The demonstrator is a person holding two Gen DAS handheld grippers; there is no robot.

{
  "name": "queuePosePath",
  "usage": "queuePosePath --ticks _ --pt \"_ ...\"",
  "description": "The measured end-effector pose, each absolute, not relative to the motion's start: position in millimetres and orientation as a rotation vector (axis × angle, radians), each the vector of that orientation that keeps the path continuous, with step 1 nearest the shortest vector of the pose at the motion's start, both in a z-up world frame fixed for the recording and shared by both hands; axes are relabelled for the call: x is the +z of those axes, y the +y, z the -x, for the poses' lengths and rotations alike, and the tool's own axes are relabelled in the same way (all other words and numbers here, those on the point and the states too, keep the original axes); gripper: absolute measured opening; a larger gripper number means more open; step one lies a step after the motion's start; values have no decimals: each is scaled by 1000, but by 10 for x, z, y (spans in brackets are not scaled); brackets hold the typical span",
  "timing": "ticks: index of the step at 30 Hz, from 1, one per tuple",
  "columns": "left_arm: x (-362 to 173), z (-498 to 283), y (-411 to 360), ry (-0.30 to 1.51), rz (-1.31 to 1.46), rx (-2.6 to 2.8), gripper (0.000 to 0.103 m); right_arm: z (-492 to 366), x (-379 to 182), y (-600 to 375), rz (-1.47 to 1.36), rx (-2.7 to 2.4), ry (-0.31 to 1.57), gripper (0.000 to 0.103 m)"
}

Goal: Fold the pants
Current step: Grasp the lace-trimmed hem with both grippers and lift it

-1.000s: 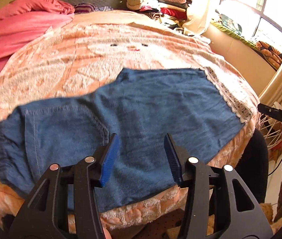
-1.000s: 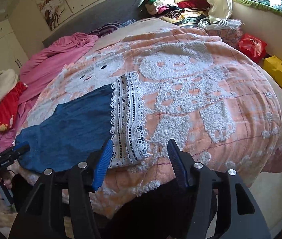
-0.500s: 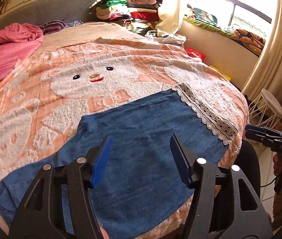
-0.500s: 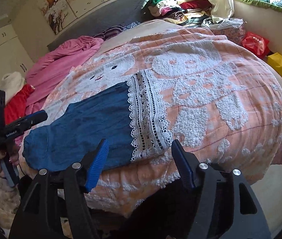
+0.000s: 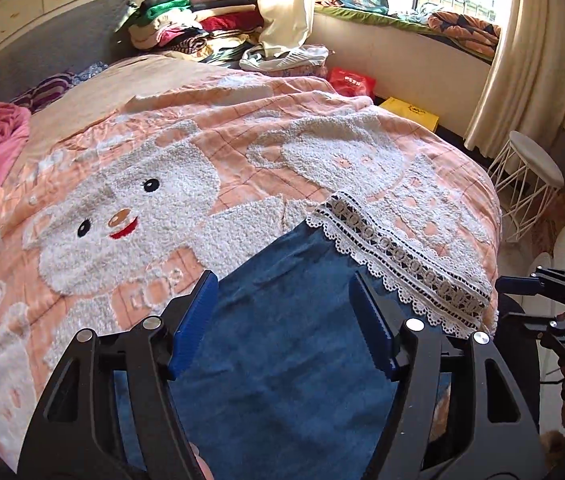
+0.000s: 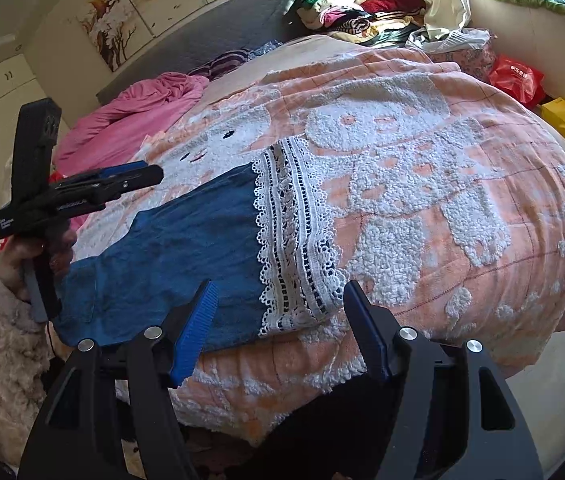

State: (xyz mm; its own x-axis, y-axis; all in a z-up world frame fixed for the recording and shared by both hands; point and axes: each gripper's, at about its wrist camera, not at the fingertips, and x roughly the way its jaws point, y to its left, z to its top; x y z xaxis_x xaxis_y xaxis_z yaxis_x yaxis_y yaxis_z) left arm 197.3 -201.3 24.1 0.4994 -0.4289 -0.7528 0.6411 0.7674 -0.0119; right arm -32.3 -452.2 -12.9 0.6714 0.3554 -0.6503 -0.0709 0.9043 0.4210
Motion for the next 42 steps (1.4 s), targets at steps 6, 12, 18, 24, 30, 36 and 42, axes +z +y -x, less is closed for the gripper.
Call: queuePosePath --ticks 6,12,18,24,30,36,42 --pt "70 -2312 -2282 881 -292 -727 60 201 -207 -4545 -398 243 829 64" --pt "-112 -2540 -2438 927 -271 -776 60 136 -260 -4563 -408 235 842 64" --pt "-186 -2660 -2597 951 -264 -825 60 49 -332 -4580 -422 229 865 64" --pt "-314 -2852 -2700 1008 -229 -863 60 -10 -408 -4550 -442 258 878 60" --pt "-430 -2893 -2767 1066 -221 -942 32 -63 -469 -4528 -468 280 887 50" --pt "-487 -2940 -2779 1083 -189 -985 32 -144 -506 -4518 -499 303 890 39" --pt "-531 -2894 -2824 1081 -216 -1022 32 -234 -537 -4513 -524 323 904 33"
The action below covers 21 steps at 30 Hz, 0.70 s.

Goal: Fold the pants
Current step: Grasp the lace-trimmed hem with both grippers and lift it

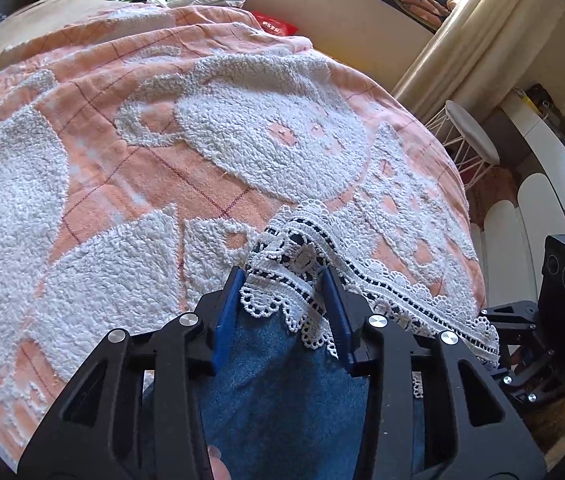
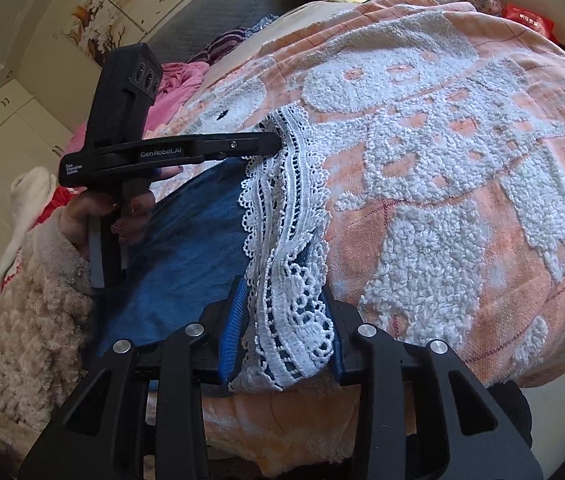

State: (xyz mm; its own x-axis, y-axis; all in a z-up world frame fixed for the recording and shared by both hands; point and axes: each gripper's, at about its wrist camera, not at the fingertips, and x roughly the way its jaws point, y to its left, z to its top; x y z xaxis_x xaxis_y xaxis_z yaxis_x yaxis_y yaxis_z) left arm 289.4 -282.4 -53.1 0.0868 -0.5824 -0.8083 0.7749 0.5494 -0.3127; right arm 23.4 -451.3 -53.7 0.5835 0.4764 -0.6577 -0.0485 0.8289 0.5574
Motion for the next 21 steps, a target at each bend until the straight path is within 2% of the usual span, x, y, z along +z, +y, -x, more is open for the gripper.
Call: queuePosePath --ticks 6,10,21 --pt "-594 -2847 -2849 1069 -218 -999 32 -272 -538 -4512 -535 327 902 32" --pt "-549 -2859 -2790 1077 -187 -984 20 -262 -502 -4494 -518 311 893 24" --pt "-186 -2763 -2358 1002 -3 -1038 16 -226 -25 -4124 -412 339 819 22"
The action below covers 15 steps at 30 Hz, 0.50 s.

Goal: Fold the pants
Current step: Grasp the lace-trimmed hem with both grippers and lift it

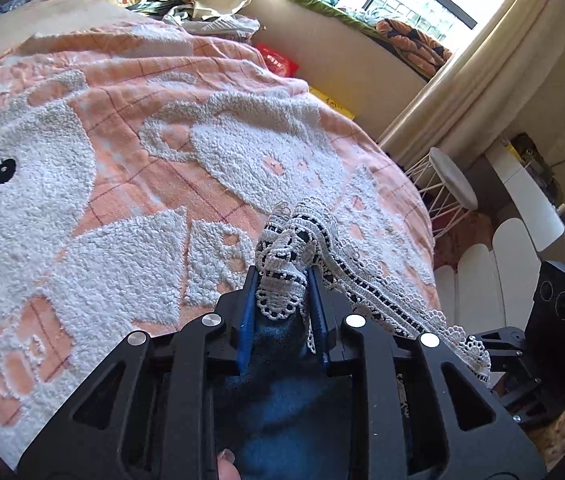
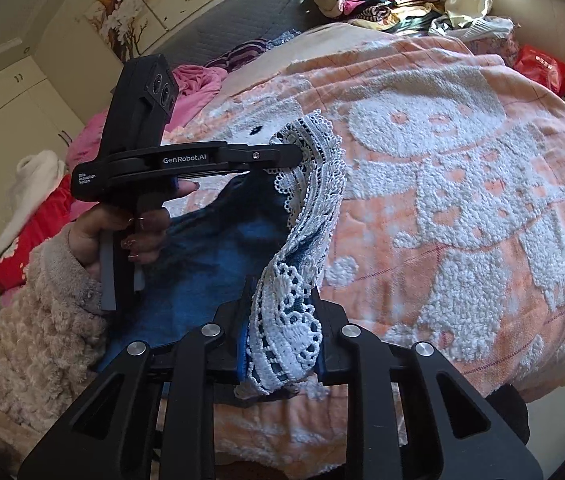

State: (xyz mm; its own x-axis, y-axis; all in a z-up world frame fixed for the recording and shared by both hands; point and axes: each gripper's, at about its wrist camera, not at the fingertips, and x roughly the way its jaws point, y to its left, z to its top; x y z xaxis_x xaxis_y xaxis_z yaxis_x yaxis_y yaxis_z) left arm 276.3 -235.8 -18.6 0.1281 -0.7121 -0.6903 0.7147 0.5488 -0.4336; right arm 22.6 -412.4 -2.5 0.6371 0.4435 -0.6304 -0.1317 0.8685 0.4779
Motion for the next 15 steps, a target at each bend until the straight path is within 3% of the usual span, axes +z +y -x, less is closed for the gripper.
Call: queuePosePath --ticks 8,15 --pt "174 -2528 -1690 897 64 -1007 16 -202 351 -3600 -331 468 770 22" --pt "107 -2451 -1051 878 139 -926 16 -298 397 -3011 -261 587 802 22"
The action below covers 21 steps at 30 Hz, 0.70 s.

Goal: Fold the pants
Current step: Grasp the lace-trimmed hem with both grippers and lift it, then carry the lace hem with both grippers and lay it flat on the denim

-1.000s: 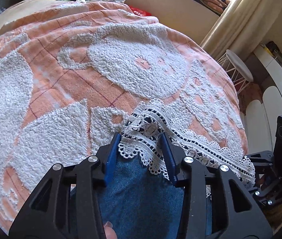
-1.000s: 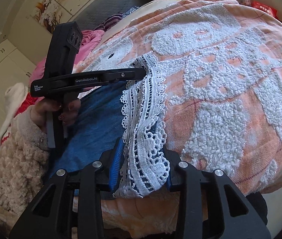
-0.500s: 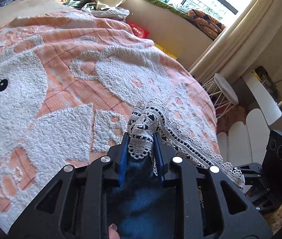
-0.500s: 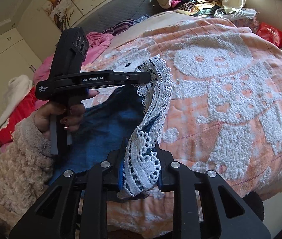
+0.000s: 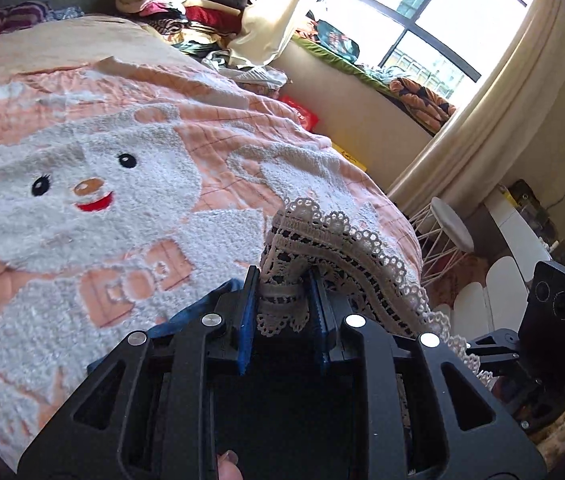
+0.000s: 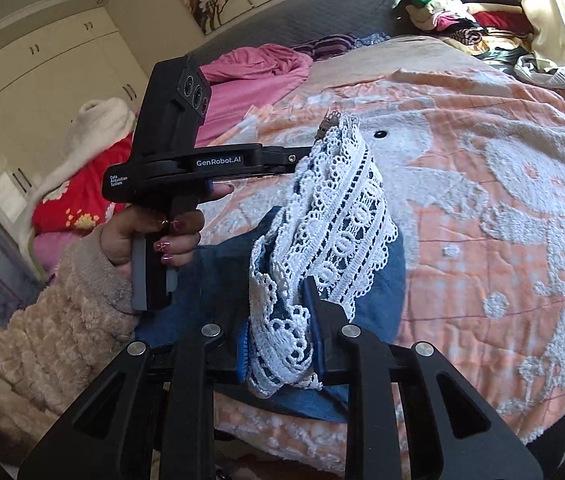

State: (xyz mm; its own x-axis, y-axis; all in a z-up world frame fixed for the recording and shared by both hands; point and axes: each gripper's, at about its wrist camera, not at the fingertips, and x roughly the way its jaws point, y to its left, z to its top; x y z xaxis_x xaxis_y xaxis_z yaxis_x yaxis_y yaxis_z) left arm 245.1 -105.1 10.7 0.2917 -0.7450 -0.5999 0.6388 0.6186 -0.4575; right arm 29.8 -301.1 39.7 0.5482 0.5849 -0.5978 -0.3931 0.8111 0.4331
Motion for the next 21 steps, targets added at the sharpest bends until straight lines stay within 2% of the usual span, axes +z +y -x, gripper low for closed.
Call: queuePosePath --ticks 14,18,21 --pt "-219 -2201 -53 858 285 -733 15 -237 -65 -1972 -3 675 945 22" --pt "-231 -2172 263 850 390 -711 30 -195 -213 -1797 71 674 965 22" --pt "-207 -2171 341 853 438 -716 37 -126 -268 -1666 137 675 957 24"
